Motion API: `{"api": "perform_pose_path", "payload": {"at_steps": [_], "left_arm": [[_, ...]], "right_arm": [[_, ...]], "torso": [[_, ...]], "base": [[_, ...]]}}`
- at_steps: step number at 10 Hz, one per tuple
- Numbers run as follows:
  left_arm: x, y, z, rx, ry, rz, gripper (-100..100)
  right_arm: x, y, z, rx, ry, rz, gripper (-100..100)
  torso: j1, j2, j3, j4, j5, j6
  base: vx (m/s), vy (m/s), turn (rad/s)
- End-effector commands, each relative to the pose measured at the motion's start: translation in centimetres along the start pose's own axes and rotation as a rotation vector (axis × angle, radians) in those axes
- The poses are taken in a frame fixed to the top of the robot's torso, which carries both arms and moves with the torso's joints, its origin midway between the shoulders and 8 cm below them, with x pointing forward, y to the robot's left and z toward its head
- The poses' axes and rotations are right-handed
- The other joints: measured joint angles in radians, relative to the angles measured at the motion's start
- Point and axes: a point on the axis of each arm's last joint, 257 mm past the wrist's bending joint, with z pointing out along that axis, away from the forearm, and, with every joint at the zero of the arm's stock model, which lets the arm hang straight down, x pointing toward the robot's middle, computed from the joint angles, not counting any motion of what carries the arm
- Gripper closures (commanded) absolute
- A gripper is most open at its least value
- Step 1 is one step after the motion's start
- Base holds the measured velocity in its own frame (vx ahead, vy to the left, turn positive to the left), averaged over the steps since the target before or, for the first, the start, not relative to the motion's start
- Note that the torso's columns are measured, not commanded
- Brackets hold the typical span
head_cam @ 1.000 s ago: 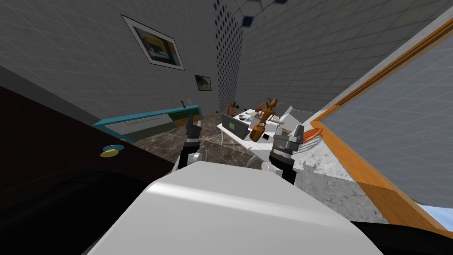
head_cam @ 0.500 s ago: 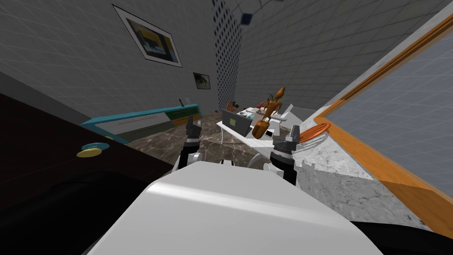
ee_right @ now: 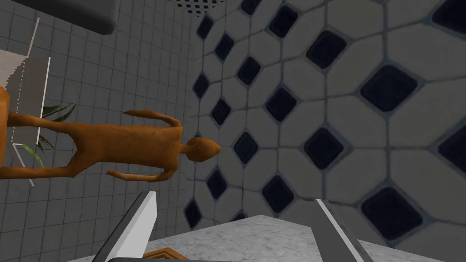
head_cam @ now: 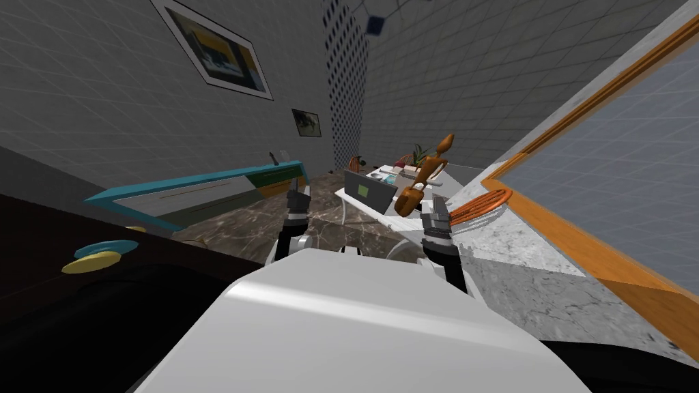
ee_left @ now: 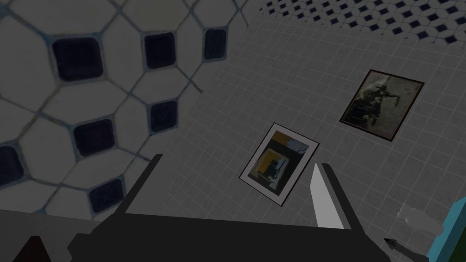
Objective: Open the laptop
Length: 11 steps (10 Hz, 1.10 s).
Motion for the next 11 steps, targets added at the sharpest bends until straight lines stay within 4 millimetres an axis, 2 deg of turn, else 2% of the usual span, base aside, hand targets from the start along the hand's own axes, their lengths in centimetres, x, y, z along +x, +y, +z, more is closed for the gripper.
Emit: {"api": "perform_pose_path", "payload": {"at_steps": [1,3,4,6,7,9,10,11], "left_arm": [[0.0,0.0,0.0,0.0,0.0,0.0,0],[0.0,0.0,0.0,0.0,0.0,0.0,0],[0.0,0.0,0.0,0.0,0.0,0.0,0],[0.0,0.0,0.0,0.0,0.0,0.0,0],[0.0,0.0,0.0,0.0,0.0,0.0,0],[0.0,0.0,0.0,0.0,0.0,0.0,0],[0.0,0.0,0.0,0.0,0.0,0.0,0],[0.0,0.0,0.0,0.0,0.0,0.0,0]], "right_arm": [[0.5,-1.7,-0.6,0.039,0.08,-0.119,-100],[0.4,-4.0,-1.6,0.089,0.165,-0.269,-100],[0.4,-3.9,-1.6,0.086,0.175,-0.274,-100],[-0.1,-6.3,-2.7,0.132,0.265,-0.433,-100],[-0.1,-6.3,-2.7,0.129,0.275,-0.439,-100],[-1.1,-8.7,-3.9,0.171,0.366,-0.602,-100],[-1.1,-8.7,-3.8,0.166,0.378,-0.608,-100],[-1.8,-9.9,-4.4,0.185,0.424,-0.691,-100]], "torso": [[0.0,0.0,0.0,0.0,0.0,0.0],[-0.002,0.0,0.0,0.0,-0.001,0.0],[0.001,0.0,0.0,0.0,0.0,0.0],[0.0,0.001,0.001,0.0,0.0,0.0],[0.002,-0.001,0.0,0.0,0.0,0.0],[-0.002,0.0,0.0,0.0,-0.001,0.0],[0.002,-0.002,-0.001,0.0,0.0,0.0],[0.0,0.0,0.0,0.0,0.0,0.0]], "base": [[0.085,0.133,-0.066],[0.087,0.146,-0.128],[0.07,0.148,-0.048],[0.069,0.164,-0.124],[0.073,0.148,-0.058],[0.087,0.168,-0.119],[0.078,0.169,-0.059],[0.06,0.157,-0.114]]}}
